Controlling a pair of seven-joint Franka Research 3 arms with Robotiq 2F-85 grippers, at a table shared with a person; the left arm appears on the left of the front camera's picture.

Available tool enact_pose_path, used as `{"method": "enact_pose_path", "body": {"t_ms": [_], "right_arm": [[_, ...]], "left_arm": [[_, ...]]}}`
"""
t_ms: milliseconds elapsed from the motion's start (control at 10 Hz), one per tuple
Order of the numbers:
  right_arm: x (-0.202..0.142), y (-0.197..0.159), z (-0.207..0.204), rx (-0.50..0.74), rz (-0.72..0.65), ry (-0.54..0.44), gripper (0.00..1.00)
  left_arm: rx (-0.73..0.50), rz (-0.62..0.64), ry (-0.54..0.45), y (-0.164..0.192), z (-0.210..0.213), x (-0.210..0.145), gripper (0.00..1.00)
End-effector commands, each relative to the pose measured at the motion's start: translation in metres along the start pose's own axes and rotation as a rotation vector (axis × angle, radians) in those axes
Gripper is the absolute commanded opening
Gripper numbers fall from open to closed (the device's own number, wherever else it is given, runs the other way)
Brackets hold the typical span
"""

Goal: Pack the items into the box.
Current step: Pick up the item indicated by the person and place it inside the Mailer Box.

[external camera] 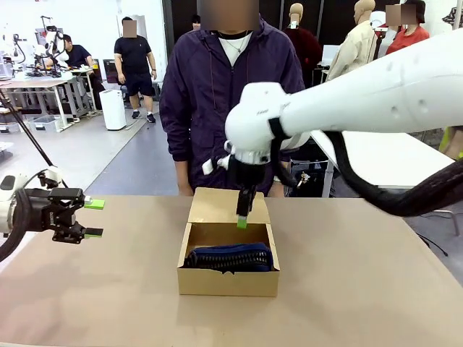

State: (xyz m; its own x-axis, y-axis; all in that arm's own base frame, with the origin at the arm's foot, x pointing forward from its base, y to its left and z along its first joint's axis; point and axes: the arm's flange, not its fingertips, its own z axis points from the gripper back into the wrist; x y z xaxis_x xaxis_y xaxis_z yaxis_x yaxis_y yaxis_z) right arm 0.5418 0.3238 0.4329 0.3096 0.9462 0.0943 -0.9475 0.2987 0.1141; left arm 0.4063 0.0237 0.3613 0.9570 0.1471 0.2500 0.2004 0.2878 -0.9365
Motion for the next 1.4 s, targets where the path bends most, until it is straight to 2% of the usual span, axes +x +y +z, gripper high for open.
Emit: {"method": "enact_pose_path", "body": {"t_ms": [0,100,300,400,500,600,700,900,1100,1200,1300], "right_arm": [[-0.068,0.006,0.05,0.019,-0.113,-0.138,1.0],[-0.104,0.015,0.079,0.004,-0.231,-0.163,1.0],[-0.173,0.046,0.116,0.043,-0.414,-0.283,1.0],[-0.209,0.058,0.125,0.108,-0.582,-0.376,1.0],[-0.254,0.062,0.128,0.158,-0.899,-0.526,1.0],[-0.292,0.064,0.125,0.255,-1.131,-0.659,1.0],[-0.324,0.065,0.115,0.362,-1.244,-0.781,1.0],[-0.369,0.054,0.071,0.542,-1.307,-0.865,1.0],[-0.406,0.043,0.019,0.7,-1.312,-1.07,1.0],[-0.423,0.035,-0.008,0.758,-1.437,-1.062,1.0],[-0.409,0.051,0.038,0.631,-1.317,-0.811,1.0]], "left_arm": [[-0.007,0.005,0.008,-0.003,0.004,-0.001,1.0],[-0.007,0.005,0.008,-0.003,0.004,-0.001,1.0],[-0.007,0.005,0.008,-0.003,0.004,-0.001,1.0],[-0.007,0.005,0.008,-0.003,0.004,-0.001,1.0],[-0.007,0.005,0.008,-0.003,0.004,-0.001,1.0],[-0.007,0.005,0.008,-0.003,0.004,-0.001,1.0],[-0.007,0.005,0.008,-0.003,0.004,-0.001,1.0],[-0.007,0.005,0.008,-0.003,0.004,-0.001,1.0],[-0.007,0.005,0.008,-0.003,0.004,-0.001,1.0],[-0.007,0.005,0.008,-0.003,0.004,-0.001,1.0],[-0.007,0.005,0.008,-0.003,0.004,-0.001,1.0]]}}
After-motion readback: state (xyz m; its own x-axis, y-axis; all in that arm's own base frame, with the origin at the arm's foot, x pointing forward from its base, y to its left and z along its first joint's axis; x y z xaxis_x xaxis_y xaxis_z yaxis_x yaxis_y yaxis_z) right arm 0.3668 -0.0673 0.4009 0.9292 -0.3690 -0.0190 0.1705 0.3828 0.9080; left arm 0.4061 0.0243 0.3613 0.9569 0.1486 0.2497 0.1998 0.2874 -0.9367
